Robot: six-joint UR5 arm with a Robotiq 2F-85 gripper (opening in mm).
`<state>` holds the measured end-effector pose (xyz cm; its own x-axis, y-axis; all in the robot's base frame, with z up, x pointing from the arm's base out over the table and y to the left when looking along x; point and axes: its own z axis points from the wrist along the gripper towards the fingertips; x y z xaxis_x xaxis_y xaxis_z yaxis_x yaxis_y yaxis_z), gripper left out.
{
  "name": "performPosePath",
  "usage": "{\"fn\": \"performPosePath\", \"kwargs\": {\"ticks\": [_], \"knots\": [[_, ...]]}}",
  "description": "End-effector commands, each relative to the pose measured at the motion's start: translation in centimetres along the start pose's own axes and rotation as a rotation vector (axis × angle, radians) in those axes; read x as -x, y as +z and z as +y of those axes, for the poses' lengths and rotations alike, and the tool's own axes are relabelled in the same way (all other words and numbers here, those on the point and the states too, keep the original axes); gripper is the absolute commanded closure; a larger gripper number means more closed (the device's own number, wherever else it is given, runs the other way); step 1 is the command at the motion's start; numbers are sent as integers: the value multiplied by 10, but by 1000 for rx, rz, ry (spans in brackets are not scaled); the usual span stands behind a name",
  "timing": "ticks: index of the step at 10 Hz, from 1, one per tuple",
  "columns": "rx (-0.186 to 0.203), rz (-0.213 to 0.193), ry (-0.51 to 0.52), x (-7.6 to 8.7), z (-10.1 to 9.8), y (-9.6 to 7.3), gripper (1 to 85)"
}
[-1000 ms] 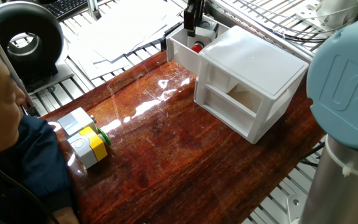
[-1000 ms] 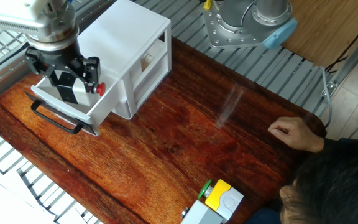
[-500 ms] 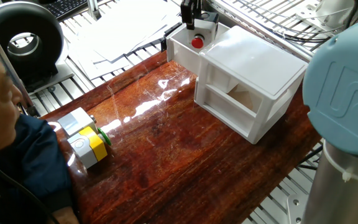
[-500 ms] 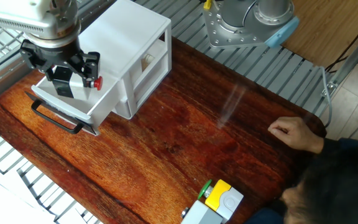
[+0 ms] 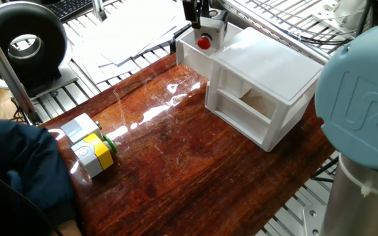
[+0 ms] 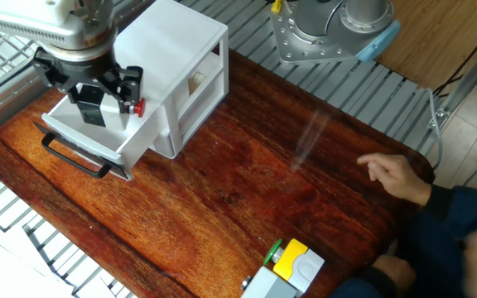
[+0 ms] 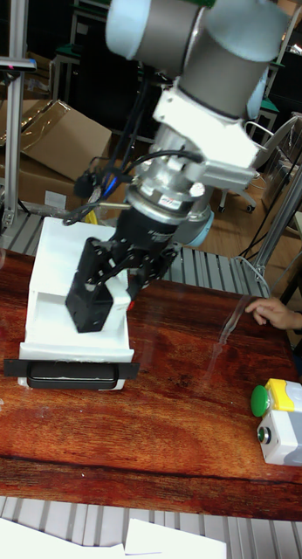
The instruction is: Take something out of a drawer
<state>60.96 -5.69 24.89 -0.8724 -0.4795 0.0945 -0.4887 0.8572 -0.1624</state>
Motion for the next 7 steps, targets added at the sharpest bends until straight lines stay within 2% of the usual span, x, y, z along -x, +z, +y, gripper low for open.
{"fn": "performPosePath", "kwargs": {"ticks": [1,2,3,6,7], "knots": [[50,36,75,-5,35,-23,847],[103,44,134,-3,59,-30,847],[140,37,180,1,78,-32,847],[162,40,224,6,95,-31,847],[210,33,274,14,110,-32,847]]}}
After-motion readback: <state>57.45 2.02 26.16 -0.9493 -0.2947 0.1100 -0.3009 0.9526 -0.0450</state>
